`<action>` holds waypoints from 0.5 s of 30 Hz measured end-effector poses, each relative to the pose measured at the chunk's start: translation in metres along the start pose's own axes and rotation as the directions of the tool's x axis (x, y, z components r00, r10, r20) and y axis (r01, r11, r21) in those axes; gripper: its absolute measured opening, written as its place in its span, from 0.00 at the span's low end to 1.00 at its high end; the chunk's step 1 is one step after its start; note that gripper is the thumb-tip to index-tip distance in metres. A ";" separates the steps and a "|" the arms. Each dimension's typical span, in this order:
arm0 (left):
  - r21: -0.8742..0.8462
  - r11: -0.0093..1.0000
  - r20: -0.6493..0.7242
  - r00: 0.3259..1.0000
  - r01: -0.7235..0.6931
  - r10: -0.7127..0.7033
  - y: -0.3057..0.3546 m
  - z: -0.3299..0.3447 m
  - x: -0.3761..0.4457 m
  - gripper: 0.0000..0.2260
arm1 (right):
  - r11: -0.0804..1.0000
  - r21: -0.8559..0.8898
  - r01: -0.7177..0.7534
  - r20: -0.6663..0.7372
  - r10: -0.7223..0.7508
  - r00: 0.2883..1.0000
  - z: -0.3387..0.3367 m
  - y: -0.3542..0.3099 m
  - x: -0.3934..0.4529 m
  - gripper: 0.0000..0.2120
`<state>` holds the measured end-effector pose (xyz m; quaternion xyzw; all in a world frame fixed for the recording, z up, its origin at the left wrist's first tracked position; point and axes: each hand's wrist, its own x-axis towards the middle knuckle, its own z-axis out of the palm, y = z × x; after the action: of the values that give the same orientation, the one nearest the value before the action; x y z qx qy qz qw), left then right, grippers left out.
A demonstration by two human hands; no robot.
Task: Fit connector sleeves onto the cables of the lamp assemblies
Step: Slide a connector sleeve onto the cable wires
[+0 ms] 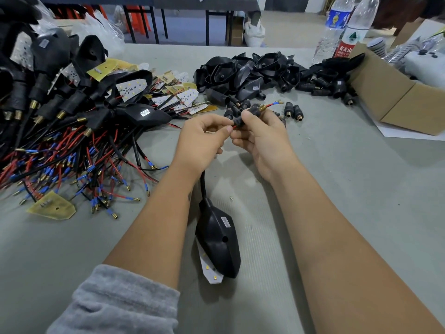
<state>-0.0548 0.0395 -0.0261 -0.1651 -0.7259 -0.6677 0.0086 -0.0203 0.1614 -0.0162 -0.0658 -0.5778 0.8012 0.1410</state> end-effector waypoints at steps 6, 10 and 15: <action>-0.184 0.975 -0.028 0.991 0.127 -0.134 0.001 0.000 0.005 0.01 | 1.000 -0.002 0.028 0.011 -0.028 1.000 0.002 0.003 0.000 0.02; -0.186 0.953 0.085 0.970 0.238 -0.226 0.001 -0.004 0.006 0.05 | 0.986 0.159 0.040 -0.070 -0.029 0.997 -0.002 0.001 0.003 0.03; -0.110 0.976 0.152 0.974 0.188 -0.170 -0.001 -0.006 0.004 0.05 | 0.984 0.174 0.041 -0.119 -0.020 0.993 -0.005 0.001 0.005 0.04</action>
<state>-0.0605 0.0346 -0.0257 -0.1460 -0.6940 -0.6958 -0.1135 -0.0242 0.1670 -0.0183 -0.0908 -0.4966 0.8416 0.1920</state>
